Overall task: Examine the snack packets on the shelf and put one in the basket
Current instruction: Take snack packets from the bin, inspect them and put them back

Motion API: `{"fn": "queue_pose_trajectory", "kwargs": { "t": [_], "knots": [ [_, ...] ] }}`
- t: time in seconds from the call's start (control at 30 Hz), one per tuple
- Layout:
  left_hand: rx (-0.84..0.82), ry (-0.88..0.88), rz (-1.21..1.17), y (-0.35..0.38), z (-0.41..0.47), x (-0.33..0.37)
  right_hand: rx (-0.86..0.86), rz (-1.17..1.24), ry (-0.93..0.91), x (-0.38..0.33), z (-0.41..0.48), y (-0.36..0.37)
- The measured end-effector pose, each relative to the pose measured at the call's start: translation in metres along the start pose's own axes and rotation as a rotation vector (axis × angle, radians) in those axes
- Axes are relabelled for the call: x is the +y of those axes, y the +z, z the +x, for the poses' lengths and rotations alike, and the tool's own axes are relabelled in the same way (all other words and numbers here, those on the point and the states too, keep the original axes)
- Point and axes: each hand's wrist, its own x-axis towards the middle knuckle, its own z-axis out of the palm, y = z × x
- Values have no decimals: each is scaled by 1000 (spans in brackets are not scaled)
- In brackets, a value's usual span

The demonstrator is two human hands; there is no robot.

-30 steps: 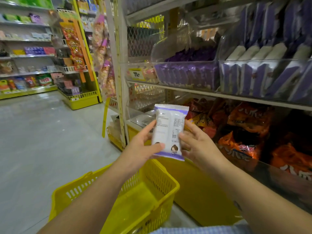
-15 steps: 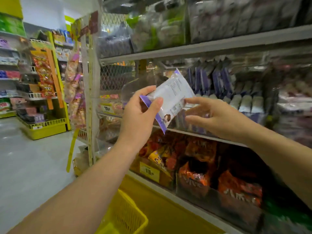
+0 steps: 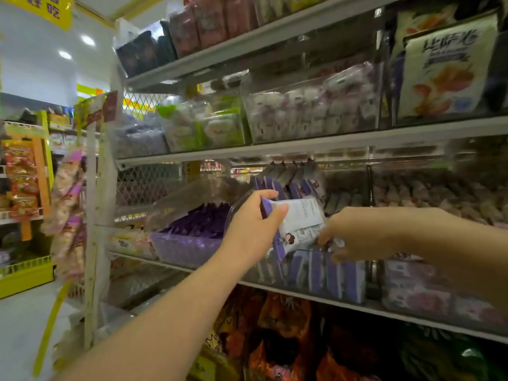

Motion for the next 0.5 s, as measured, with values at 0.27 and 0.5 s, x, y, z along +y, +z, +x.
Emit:
{"fn": "queue_pose_trajectory", "kwargs": {
  "t": [0.27, 0.5],
  "knots": [
    [82, -24, 16, -1, 15, -1, 21, 20, -17, 5, 12, -1],
    [107, -87, -33, -14, 23, -14, 13, 57, 2, 13, 25, 6]
  ]
}}
